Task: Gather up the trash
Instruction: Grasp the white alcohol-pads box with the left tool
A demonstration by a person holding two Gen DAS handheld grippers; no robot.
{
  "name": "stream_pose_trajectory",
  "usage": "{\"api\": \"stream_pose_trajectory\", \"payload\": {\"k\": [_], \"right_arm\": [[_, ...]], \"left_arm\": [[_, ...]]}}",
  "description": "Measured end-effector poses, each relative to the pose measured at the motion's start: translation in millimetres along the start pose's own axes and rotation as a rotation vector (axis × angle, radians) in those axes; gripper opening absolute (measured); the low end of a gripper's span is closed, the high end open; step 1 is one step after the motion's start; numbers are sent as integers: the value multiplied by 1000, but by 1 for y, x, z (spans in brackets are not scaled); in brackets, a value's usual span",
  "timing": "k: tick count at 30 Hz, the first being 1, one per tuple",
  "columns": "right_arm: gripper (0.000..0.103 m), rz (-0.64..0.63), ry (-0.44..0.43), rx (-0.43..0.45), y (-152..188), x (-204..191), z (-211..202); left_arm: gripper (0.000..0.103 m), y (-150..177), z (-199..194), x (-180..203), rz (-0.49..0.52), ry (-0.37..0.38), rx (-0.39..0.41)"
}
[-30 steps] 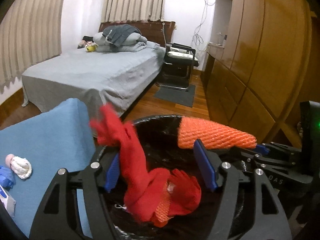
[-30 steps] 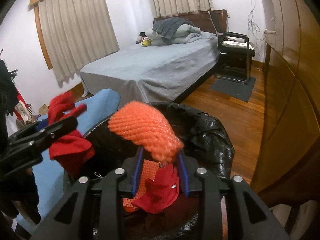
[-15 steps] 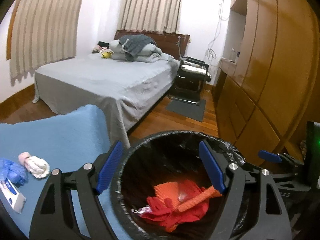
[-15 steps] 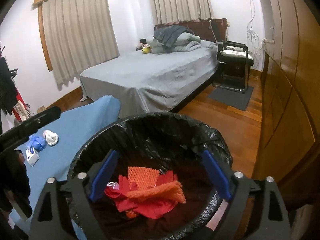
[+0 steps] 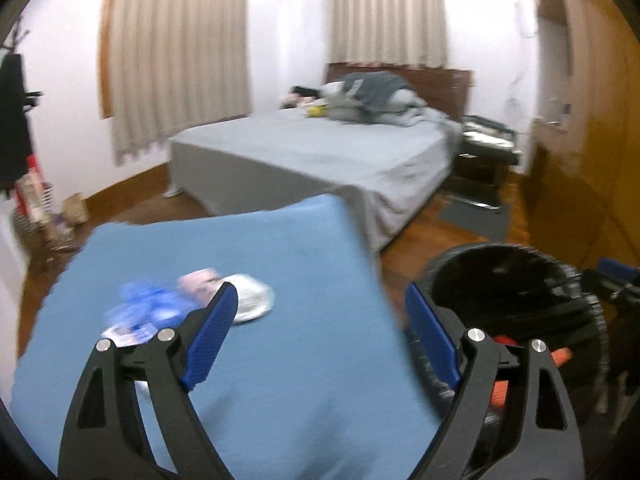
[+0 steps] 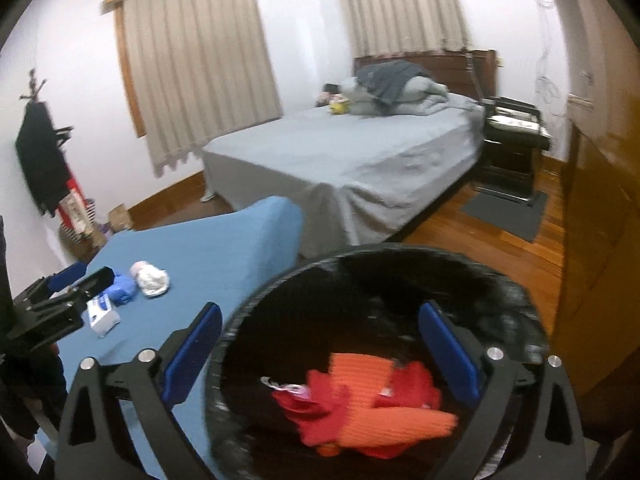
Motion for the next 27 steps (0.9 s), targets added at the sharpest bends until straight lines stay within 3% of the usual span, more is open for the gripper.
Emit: {"api": "stream_pose_trajectory", "payload": {"k": [5,9,16,27], "right_arm": [[97,-44,-77,-2,-6,-44,21],[97,-86,-131,-4,-10,-78,38],[97,-139,-182,-19,-17,-123,68],[97,-167,-206,-58,-18,-160,107]], "left_arm": [[83,3,4,-68,-71,-156,-7],[83,6,12,-111,-141,-240,-29],[83,17,30,-148,-203,-309,-67],[83,25,65,-177,-263,-350,-139]]}}
Point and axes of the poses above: each gripper's, at about its wrist camera, not at the fingertips, and z roughly the way its jaws point, x to its right, y to its underside, the point moved 7 cm from there along z, roughly the way its jaws point, and after that the axes turned 12 degrees about -z, right-handed, at the moved point
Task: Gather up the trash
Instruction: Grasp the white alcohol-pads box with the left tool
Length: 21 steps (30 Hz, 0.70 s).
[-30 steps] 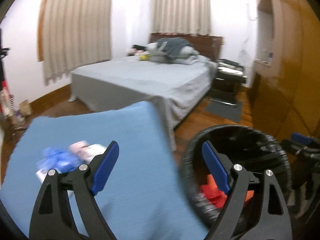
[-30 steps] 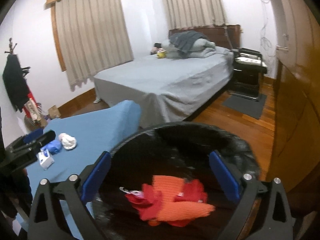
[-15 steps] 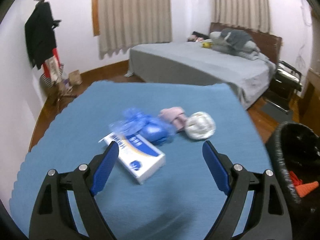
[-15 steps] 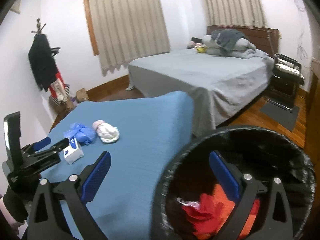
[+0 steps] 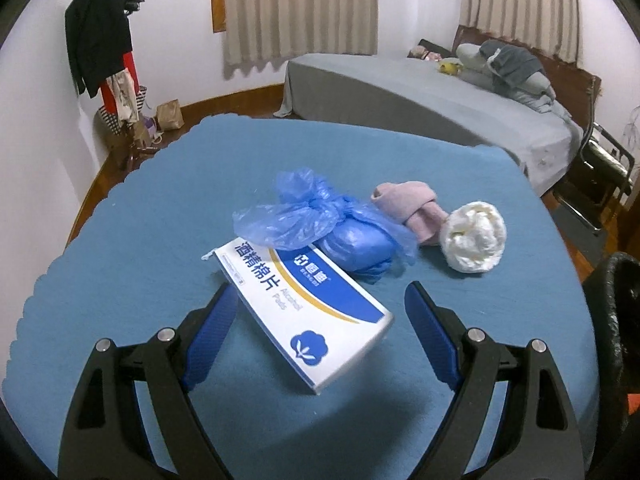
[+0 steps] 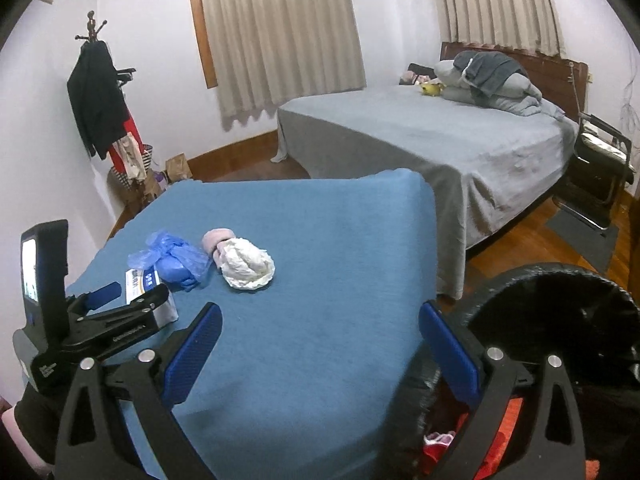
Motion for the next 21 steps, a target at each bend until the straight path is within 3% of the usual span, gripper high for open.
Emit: {"api": "stream_pose_trajectory", "payload": {"k": [10,18,21], "right_arm": [[97,-12,-27,-21,-1,-15,15],[97,-21,-51,-27,2,-26,19],[97,-21,-56,-33,2,-28,21]], "left_arm": [[84,6,3,-20,6,-12,-13],[84,11,-15,-70,-18,-83,-3],[83,8,-20,-76,-43,-56,-1]]}}
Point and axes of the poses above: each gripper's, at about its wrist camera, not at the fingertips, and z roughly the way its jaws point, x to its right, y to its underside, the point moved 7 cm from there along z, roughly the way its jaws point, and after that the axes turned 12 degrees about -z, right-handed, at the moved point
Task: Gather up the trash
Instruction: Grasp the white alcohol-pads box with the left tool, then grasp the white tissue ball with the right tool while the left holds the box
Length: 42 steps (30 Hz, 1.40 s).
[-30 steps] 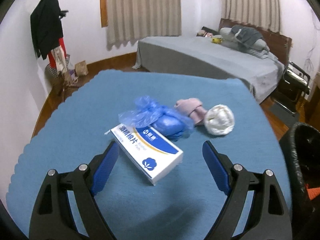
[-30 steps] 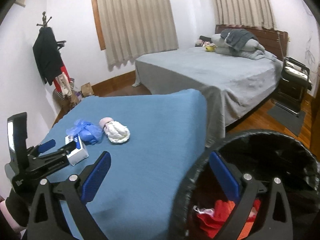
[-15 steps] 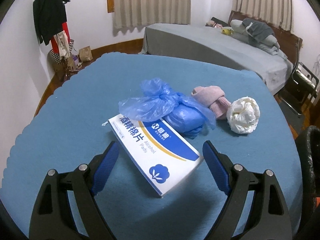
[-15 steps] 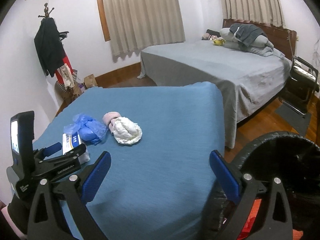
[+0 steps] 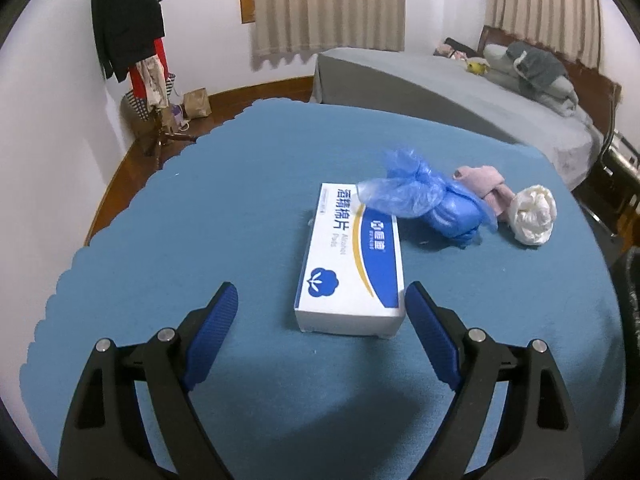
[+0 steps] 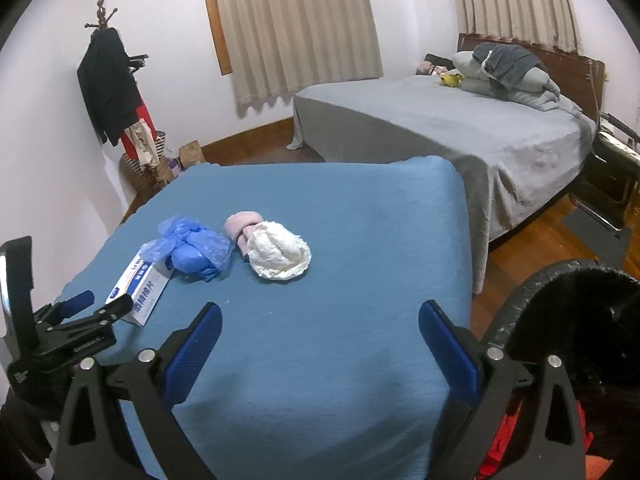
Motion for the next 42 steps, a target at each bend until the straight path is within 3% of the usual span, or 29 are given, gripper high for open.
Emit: {"api": "stream_pose_trajectory", "payload": {"k": [12,14,18,21,33,42], "right_arm": [[97,-9,4,-13,0,-4,7],[97,-10,4,-13,0,-4,8],[97,-9,1,-13,-3,-5,13],[97,-11,-2,-16,-8,-7,20],[97,-5,2,-34,-30,-12,66],[94,-26,6,-102,-31,-23,106]], "left_arm": [[83,-15,29,18,31,24,-31],[78,-12,34,17,25,25,-51],[55,-5,43,13,-2,67,-114],[54,-7,42,11,-10,95,-107],[54,-34,20,-14,-24,47,-4],[54,-45,21,-16,-37,30,0]]}}
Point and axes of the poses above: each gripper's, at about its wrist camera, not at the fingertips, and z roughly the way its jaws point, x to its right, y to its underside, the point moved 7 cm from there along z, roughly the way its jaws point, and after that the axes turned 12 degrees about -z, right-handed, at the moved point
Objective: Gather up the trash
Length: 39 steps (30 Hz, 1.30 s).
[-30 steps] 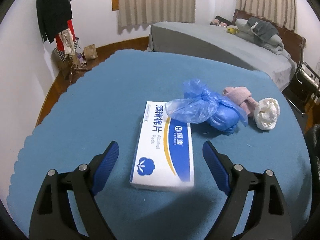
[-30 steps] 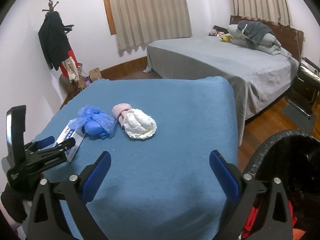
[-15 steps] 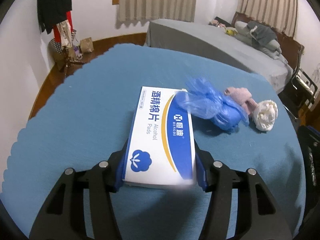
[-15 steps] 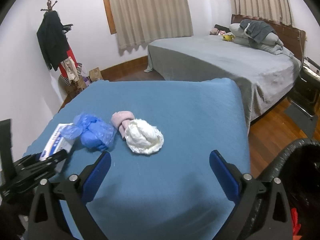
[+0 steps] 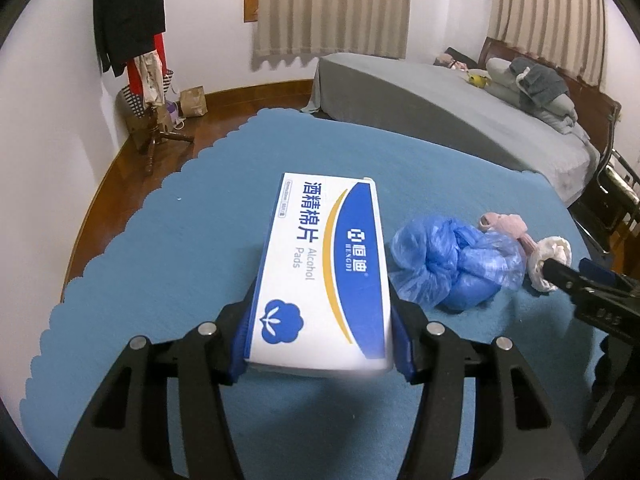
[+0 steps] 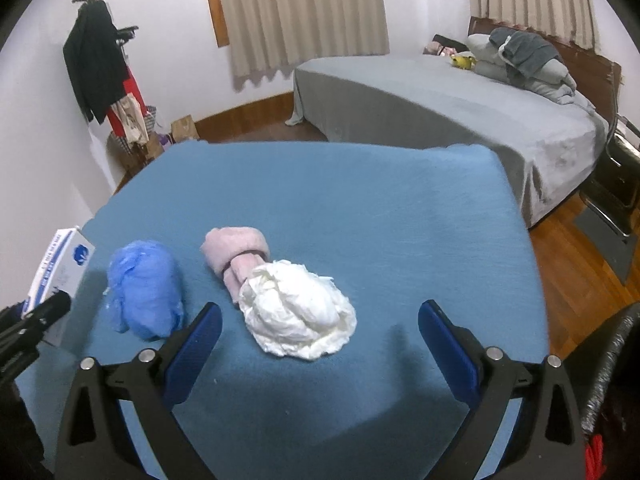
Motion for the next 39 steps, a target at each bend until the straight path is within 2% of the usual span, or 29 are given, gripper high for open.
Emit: {"api": "stream_pose_trajectory", "payload": {"k": [7,10,12,15,24,39], "right_arm": [[74,-10,-35,-55,2,-10,16],[63,-13,-56,-51,3,-12,15],[51,-18,-72,-49,3,-13,13],[45,-27,-87,-42,5,-16,9],[45,1,-109,8,9,-13,-21],[45,38,-118,127,7,5,-108]], "left_arm": [[54,0,0,3,-2,4,-2],[54,2,-2,6,4,9,-3],[54,3,-2,8,9,11,-4],[54,5,-4,13,15,18,-3],[54,10,-18,25,31,43,11],[54,22,-71,73,73,133,58]]}}
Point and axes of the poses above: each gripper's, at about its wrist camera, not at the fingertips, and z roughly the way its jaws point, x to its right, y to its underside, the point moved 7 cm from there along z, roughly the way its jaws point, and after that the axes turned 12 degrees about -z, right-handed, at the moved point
